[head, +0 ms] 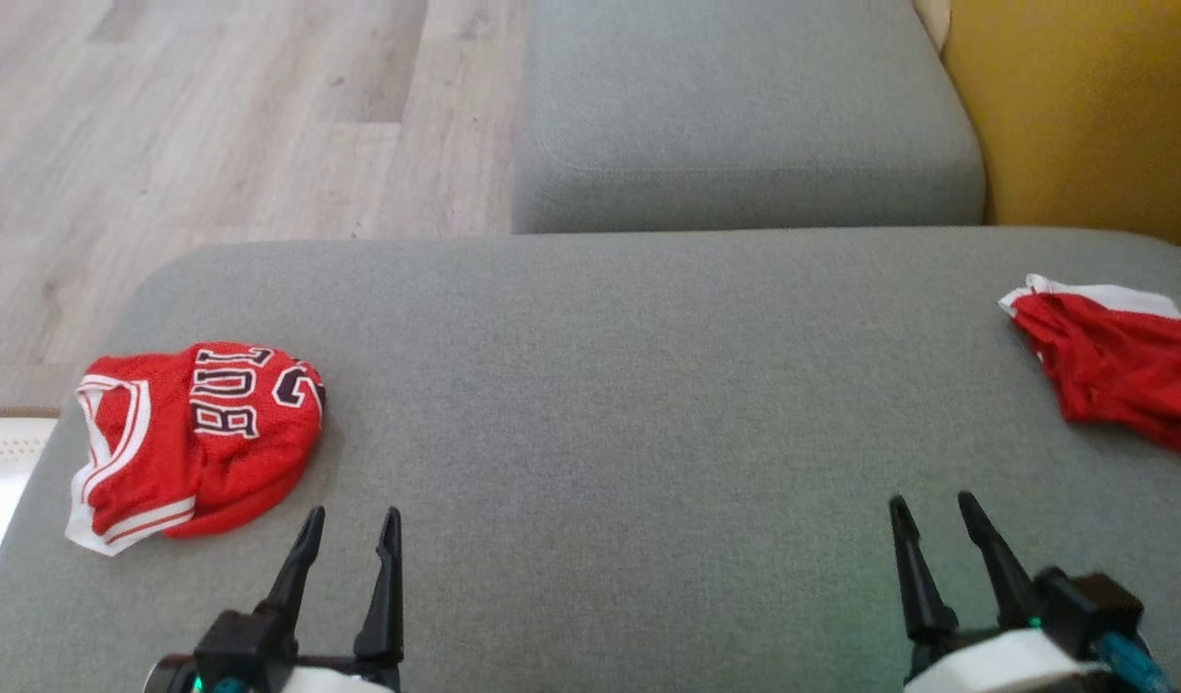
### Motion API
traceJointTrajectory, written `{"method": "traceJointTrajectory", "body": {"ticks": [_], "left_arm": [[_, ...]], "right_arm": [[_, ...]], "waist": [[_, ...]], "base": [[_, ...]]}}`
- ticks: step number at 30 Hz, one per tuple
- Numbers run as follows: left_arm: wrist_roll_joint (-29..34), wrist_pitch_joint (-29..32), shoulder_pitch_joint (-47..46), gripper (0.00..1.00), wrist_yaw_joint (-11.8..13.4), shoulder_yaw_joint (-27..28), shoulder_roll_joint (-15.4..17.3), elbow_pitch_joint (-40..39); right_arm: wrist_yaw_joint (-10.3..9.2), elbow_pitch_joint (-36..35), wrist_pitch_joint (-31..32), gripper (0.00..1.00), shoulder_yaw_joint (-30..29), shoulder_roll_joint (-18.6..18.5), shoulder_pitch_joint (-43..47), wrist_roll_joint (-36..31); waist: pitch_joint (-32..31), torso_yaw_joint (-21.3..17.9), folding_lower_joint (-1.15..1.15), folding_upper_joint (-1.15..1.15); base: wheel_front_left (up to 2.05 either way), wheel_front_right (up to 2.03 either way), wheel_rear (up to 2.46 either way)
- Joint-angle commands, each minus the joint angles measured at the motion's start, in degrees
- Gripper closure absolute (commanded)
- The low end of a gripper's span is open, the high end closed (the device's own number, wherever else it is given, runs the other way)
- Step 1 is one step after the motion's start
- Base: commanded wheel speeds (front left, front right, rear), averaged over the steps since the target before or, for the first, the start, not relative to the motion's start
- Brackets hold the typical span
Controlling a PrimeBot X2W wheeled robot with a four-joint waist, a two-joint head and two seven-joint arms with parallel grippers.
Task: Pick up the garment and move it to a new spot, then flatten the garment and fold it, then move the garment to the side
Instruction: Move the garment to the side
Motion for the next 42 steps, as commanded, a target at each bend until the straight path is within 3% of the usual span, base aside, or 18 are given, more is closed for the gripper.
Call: {"method": "traceJointTrajectory", "body": {"ticks": [1,10,42], "left_arm": [[0.5,-0.3,-1.8,0.0,0.5,1.5,-0.3,-2.8],[2.6,-0.3,1.1,0.0,0.8,1.5,-0.4,-3.9],[3.6,-0.3,0.7,0.0,0.3,1.4,-0.4,-2.7]], "right_arm": [[-0.05,-2.9,-0.8,0.0,0.3,0.0,-1.6,-0.7],[-0.05,-5.8,-0.8,0.0,-3.3,2.1,3.7,-3.9],[-0.05,-6.2,-0.8,0.0,-2.6,3.0,3.8,-4.5]], "waist": [[-0.8,0.6,0.0,0.0],[-2.2,0.7,0.0,0.0],[-2.0,0.0,0.0,0.0]], "base": [[0.0,0.0,0.0],[0.0,0.0,0.0],[0.0,0.0,0.0]]}}
